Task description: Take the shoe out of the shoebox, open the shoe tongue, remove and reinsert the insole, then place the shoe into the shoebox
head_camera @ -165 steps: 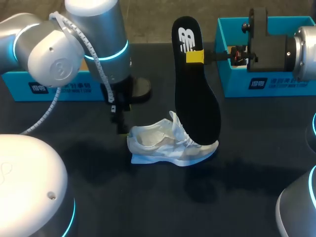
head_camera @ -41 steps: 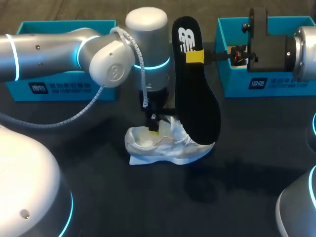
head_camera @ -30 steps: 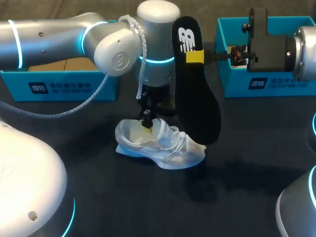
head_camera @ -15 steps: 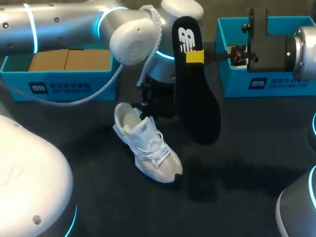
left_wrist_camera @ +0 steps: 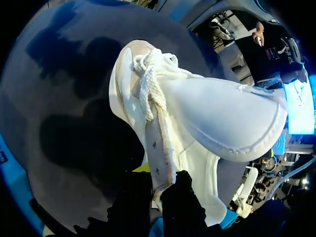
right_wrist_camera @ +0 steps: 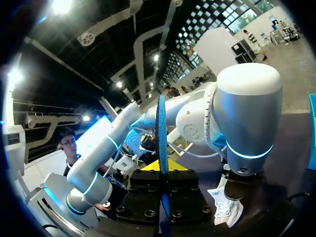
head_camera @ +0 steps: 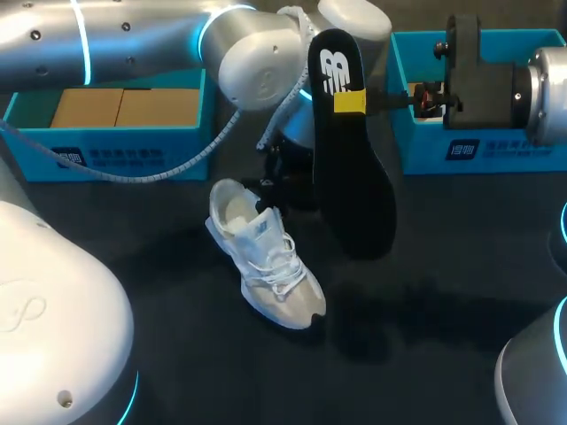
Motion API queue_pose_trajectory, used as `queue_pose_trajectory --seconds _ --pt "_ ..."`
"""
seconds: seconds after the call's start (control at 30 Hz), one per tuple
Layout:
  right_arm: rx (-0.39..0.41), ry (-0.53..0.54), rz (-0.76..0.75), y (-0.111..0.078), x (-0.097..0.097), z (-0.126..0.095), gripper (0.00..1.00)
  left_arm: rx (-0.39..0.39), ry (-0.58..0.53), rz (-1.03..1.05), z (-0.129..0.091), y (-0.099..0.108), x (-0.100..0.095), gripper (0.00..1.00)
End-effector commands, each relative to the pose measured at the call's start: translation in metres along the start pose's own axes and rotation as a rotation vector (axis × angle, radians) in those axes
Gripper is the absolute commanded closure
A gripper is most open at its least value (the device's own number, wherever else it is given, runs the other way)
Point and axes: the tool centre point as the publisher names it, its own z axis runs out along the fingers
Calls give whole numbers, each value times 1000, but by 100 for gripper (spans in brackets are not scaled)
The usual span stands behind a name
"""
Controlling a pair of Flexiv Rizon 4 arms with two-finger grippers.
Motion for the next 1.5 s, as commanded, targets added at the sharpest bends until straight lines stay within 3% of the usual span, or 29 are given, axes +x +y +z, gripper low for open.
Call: queue_pose_trajectory --seconds 0.03,0.53,1.03,1.27,1.5 --pt "-2 -2 1 -1 0 2 100 -1 2 0 -2 0 0 100" --pt "-2 -2 1 -1 0 2 100 -11 -19 158 -25 16 -14 100" --pt "-2 -2 1 -1 0 2 100 -94 -5 356 -48 30 -69 100" --pt "-2 -2 1 -1 0 2 100 -96 0 381 -45 29 -87 100" --pt "-2 -2 1 -1 0 2 100 -74 25 426 -26 24 -108 100"
